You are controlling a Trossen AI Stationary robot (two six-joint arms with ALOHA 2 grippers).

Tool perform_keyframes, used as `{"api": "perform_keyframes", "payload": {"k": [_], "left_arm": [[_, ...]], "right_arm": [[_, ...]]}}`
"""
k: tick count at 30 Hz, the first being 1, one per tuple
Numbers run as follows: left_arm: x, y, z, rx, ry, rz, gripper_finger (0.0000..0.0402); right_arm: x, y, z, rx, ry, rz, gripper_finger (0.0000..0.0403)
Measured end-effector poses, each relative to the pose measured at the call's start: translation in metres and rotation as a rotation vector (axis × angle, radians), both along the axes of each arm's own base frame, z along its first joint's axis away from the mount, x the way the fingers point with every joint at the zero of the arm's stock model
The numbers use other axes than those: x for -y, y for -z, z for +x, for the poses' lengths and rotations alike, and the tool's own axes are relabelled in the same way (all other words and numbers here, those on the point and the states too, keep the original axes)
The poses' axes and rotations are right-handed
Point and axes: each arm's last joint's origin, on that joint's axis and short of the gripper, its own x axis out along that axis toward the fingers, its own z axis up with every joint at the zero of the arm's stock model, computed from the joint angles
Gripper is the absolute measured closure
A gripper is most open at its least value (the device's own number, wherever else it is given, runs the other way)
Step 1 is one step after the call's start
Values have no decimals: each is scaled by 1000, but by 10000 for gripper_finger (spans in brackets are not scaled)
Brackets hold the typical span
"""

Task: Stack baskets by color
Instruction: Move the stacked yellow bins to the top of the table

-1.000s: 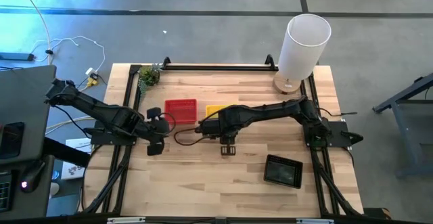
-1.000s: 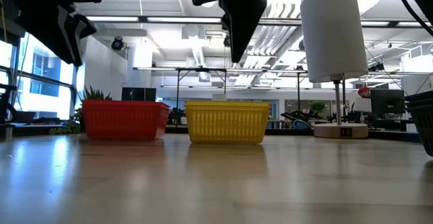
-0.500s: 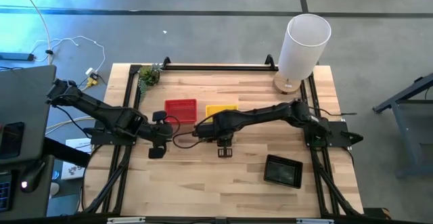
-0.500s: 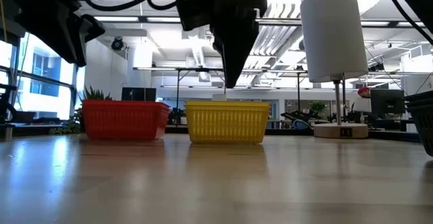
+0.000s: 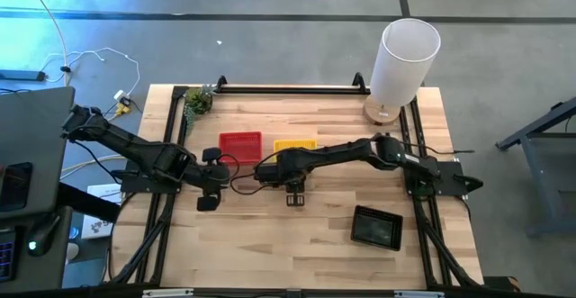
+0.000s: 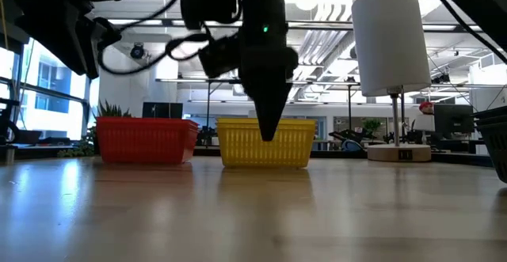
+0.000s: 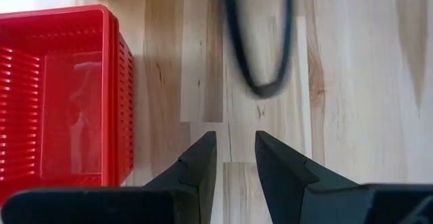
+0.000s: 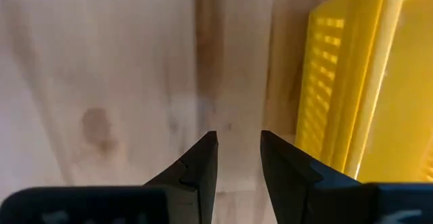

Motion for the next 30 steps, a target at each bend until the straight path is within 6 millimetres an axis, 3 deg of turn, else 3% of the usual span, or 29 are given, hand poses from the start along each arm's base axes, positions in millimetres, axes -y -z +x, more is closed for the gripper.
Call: {"api": "perform_keyframes", "payload": {"k": [23,30], "left_arm": [[0,1,-2,-27,13,-4,312],[-2,1,-2,-14,-15,40,312]], "right_arm": [[86,3,5,32,104,-95,304],[96,2,1,-2,114,-66,304]]}}
